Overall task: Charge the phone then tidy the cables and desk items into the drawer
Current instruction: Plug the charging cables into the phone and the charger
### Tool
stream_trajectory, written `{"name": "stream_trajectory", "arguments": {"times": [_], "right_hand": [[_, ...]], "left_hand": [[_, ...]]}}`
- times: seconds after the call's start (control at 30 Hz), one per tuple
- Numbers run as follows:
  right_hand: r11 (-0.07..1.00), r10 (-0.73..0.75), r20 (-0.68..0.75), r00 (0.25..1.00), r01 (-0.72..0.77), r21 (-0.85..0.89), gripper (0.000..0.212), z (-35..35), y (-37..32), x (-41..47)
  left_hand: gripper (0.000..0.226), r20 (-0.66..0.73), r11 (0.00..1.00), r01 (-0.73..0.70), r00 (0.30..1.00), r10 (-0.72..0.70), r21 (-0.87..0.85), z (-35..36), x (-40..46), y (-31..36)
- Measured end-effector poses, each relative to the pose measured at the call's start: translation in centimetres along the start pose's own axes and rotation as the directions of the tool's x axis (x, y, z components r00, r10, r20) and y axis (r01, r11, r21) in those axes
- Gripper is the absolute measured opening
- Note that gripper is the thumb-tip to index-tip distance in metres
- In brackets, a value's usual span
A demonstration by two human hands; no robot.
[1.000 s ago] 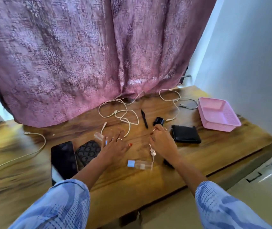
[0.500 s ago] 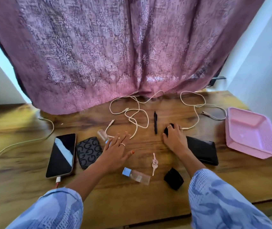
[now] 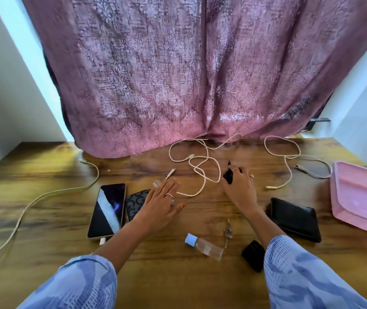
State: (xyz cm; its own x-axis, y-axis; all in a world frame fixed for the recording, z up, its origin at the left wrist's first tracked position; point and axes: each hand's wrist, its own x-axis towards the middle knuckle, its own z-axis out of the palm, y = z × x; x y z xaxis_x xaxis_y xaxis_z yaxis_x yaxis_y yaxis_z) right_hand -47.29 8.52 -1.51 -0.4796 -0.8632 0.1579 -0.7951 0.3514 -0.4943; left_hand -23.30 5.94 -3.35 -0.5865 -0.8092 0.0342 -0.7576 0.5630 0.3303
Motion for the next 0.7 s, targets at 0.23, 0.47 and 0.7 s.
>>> {"name": "stream_trajectory", "arguments": {"times": [0.23, 0.47, 0.7], "right_hand": [[0.959, -0.123, 0.099, 0.988, 0.092, 0.269, 0.048, 2.6, -8.5, -2.9], [0.719, -0.097, 0.276, 0.956, -0.124, 0.683, 0.034, 5.5, -18.6, -8.5], [0.157, -0.06, 0.596, 0.801, -0.582, 0.798, 0.028, 9.2, -27.4, -14.3]], "left_hand": [[0.094, -0.072, 0.997, -0.027, 0.997, 0.022, -0.075, -3.1, -2.5, -4.2], [0.096, -0.176, 0.957, -0.052, 0.984, 0.0, -0.287, -6.8, -7.2, -11.7], [0.08, -0.22, 0.896, -0.094, 0.975, -0.004, -0.435, -8.9, -12.1, -17.8]]}}
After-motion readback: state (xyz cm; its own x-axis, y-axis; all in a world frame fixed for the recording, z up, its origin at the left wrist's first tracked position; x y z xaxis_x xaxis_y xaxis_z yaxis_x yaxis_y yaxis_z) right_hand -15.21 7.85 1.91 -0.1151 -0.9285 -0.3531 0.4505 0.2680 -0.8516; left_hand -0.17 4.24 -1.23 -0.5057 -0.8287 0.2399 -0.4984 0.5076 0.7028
